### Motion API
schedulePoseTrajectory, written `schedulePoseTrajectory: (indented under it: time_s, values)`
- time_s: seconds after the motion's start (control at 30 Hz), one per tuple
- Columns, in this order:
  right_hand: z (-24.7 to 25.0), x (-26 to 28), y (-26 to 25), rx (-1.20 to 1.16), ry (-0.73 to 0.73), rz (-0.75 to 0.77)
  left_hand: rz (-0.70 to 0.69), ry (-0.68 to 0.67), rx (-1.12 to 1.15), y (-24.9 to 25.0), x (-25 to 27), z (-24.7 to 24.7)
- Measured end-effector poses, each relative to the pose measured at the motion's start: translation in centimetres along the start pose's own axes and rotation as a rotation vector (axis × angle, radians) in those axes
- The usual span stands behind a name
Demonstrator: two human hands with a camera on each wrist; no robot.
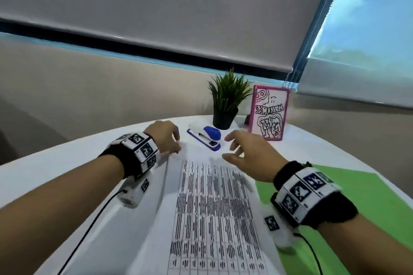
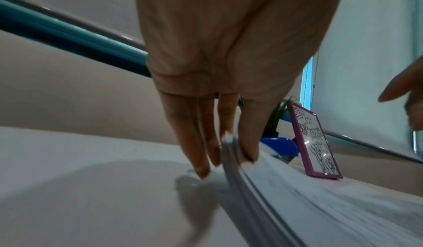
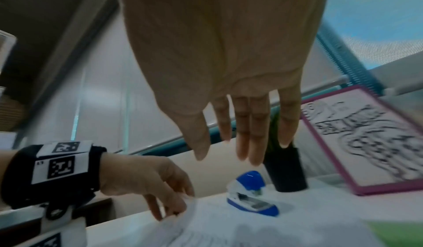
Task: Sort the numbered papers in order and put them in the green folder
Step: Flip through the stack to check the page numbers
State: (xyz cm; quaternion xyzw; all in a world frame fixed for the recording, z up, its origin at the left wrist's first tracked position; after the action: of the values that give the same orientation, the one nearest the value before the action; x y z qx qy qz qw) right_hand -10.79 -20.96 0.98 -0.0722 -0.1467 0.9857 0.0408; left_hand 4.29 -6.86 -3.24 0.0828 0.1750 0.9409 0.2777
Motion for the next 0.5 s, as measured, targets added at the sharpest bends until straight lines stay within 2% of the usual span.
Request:
schedulePoseTrajectory:
  time_s: [0.1,0.23,0.37,0.5]
  values:
    - [-2.0,-3.4,-2.6,-0.017,-0.094,0.147,-0.078,0.036,0.043,-0.2,-1.1,1.2]
    - [-5.4,-7.2,-3.0,0.006,-0.244,0.202,-0.147,0.008,0.086,-0.1,-1.8,0.9]
    - [-5.5,-9.7,-3.2,-0.053,-0.179,0.252,-0.149,-0.054,0.208,0.1,-2.8,1.2]
    - [-5.4,-10.3,-3.2,-0.061,-0.141,0.283,-0.079,-0.145,0.158,-0.3,-4.0,1.0]
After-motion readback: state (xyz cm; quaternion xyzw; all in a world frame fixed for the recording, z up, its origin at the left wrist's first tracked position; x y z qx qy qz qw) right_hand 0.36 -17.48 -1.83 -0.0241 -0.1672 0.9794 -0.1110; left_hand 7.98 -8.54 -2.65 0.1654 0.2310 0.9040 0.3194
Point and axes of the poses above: each hand's wrist, its own x-axis away from the middle knuckle, its own z-axis out of the back of the hand, y = z × x, the point moved 9 cm from there along -x, towards the middle knuckle, and after that the axes turned 2 degrees about z, right-handed, at the moved point
